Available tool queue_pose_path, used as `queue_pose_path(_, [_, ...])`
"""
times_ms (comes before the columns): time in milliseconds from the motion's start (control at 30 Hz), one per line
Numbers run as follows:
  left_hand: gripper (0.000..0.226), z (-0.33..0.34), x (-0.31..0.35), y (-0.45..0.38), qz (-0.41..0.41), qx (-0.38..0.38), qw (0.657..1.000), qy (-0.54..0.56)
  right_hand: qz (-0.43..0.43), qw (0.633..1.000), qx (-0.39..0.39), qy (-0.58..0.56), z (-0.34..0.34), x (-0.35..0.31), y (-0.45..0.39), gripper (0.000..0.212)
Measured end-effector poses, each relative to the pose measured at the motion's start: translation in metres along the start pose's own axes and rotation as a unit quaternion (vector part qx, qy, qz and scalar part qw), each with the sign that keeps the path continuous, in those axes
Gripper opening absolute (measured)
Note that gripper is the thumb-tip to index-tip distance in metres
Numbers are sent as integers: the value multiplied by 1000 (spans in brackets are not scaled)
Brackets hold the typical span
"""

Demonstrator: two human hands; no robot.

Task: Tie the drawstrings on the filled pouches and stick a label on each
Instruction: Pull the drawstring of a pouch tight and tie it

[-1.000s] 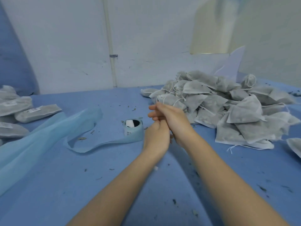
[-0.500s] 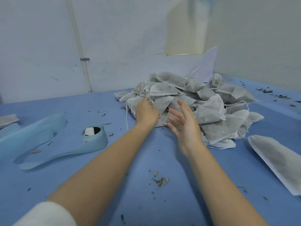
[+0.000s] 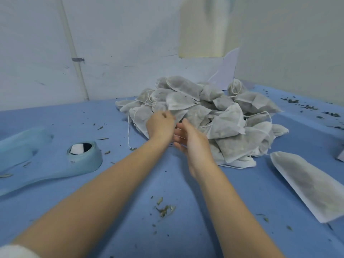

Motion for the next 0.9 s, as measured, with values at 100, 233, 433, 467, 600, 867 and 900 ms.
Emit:
queue_pose_path(100, [29, -8, 10, 28, 71, -24, 996, -39, -11, 999, -15, 27, -1, -2, 4, 32])
queue_pose_path(233, [29, -30, 16, 54, 159, -23, 980, -118, 4, 999, -18, 45, -3, -3, 10, 38])
queue_pose_path(433, [30, -45, 17, 87, 261, -87, 931, -238, 37, 998, -56, 17, 0, -2, 20, 26])
queue_pose_path(467, [29, -48, 17, 87, 265, -102, 928, -242, 27, 998, -65, -3, 1, -2, 22, 24])
queue_pose_path(600, [30, -71, 24, 87, 258, -87, 928, -253, -11, 994, -111, 0, 3, -3, 29, 29])
queue_pose_path(867, [40, -99, 33, 85, 411, 4, 883, -228, 58, 968, -237, 67, 1, -6, 40, 18])
queue_pose_path(900, [47, -99, 32, 83, 414, -27, 880, -232, 60, 967, -235, 77, 0, -5, 41, 23])
Point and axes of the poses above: each hand's wrist, its own y-axis away from the middle knuckle, its own z-axis out of the palm, x = y × z, the point moved 1 cm from there along -y, towards the middle knuckle, and after that the axes turned 10 degrees about z, right-handed, at the moved point
